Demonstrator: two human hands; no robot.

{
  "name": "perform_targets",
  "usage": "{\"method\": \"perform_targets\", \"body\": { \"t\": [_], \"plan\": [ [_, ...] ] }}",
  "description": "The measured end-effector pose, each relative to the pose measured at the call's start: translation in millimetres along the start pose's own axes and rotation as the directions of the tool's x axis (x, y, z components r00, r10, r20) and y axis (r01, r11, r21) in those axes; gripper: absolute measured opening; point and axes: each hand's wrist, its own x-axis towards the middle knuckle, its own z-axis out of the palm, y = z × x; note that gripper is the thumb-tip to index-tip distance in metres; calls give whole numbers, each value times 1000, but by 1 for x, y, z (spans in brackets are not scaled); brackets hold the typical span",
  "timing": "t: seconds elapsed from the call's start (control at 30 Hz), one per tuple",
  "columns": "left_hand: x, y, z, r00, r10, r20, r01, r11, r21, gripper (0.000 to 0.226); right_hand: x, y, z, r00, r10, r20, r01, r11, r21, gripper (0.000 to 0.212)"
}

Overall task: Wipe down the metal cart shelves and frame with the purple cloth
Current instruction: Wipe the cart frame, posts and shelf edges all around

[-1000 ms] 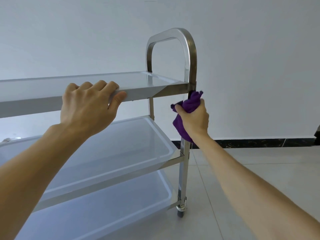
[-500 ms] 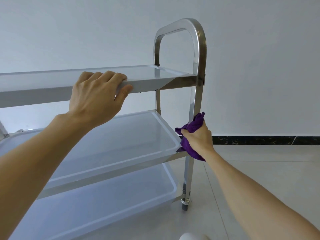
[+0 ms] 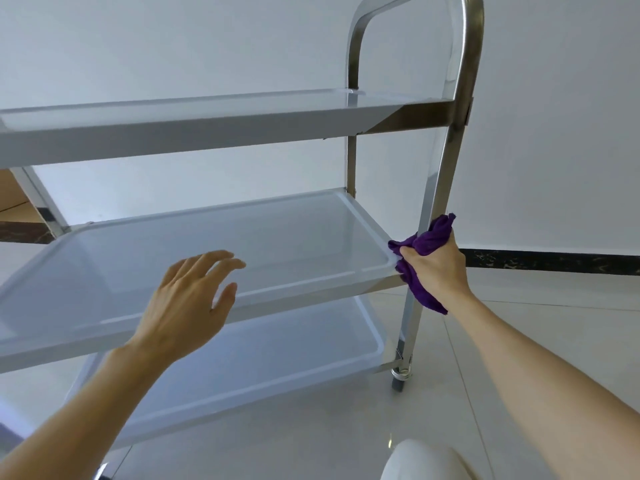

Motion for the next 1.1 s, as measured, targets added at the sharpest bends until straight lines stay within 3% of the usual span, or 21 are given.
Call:
{"method": "perform_targets", "body": {
  "t": [0.13,0.23,0.33,0.47,0.63,0.73,0.8,0.87,0.93,1.1],
  "plan": [
    [-19,-13,25,959,-252,127,260,964,-49,43,-6,-4,-1,1000,-13,-7,14,998,55,36],
    [-25,-8,33,957,-272,103,271,962,17,46,-13,-6,-4,999,-38,-18,39,998,59,42],
    [-25,-9,33,958,-272,95,270,962,31,44,-29,-4,-10,985,-104,-140,104,995,-9,46],
    [-27,-9,36,958,-281,63,279,960,32,43,-54,-9,-14,910,-338,-242,324,941,-96,48],
    [-26,-7,36,959,-280,48,278,960,36,42,-52,-36,-23,730,-668,-143,596,725,-345,35],
    [-26,-5,35,961,-274,37,273,961,39,42,-46,-48,-16,657,-754,19,678,580,-451,30],
    [-26,-4,33,961,-274,41,273,961,36,43,-46,-48,-3,588,-785,192,715,395,-576,35],
    [-28,-4,32,962,-271,42,269,962,37,44,-42,-41,8,587,-656,474,756,234,-612,51],
    [-28,-3,32,962,-269,38,268,963,37,45,-35,-33,8,639,-396,660,766,244,-595,72],
    [-25,-1,34,960,-277,46,276,961,31,48,-16,-27,-1,618,-166,769,777,279,-564,100]
  ]
}}
